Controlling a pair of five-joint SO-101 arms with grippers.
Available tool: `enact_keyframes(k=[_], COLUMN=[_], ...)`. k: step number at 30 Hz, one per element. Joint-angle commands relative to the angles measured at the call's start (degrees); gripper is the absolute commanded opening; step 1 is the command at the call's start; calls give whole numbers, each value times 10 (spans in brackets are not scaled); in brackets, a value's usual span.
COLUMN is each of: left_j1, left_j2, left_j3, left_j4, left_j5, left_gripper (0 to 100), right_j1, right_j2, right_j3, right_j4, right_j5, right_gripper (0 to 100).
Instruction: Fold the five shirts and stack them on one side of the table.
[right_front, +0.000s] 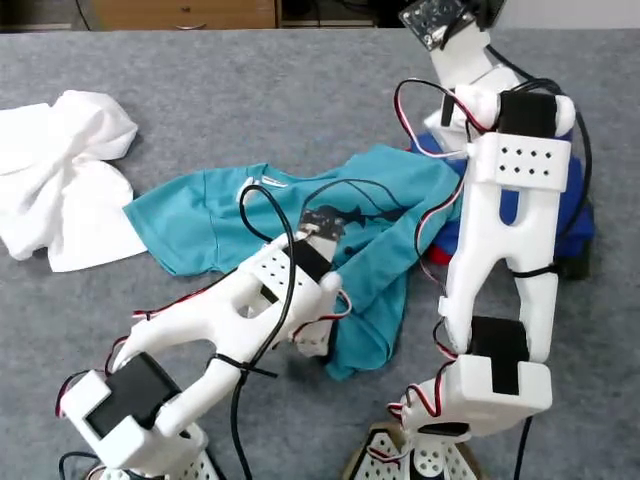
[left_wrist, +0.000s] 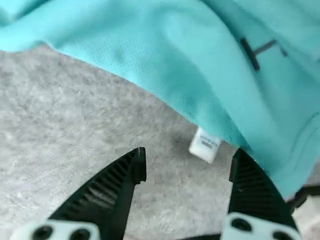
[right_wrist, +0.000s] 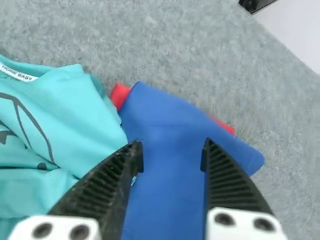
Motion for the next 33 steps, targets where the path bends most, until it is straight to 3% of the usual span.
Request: enact_keyframes(k=[1, 12, 17, 27, 33], left_j1=[16, 16, 17, 106, 102], left_j2=[-7, 0, 36, 148, 180], left_j3=[-50, -44, -47, -30, -35], left_j4=[48, -11, -33, -57, -90], left_j5=[-19, -15, 25, 30, 63], left_gripper=[275, 275, 275, 274, 247], right_j1=[6, 6, 6, 8, 15], right_j2=[-3, -3, -3, -3, -3], right_j3=[14, 19, 19, 20, 20], right_j4=[-10, -10, -10, -11, -11], right_j5=[-4, -4, -4, -4, -4], right_gripper=[203, 203, 203, 203, 203])
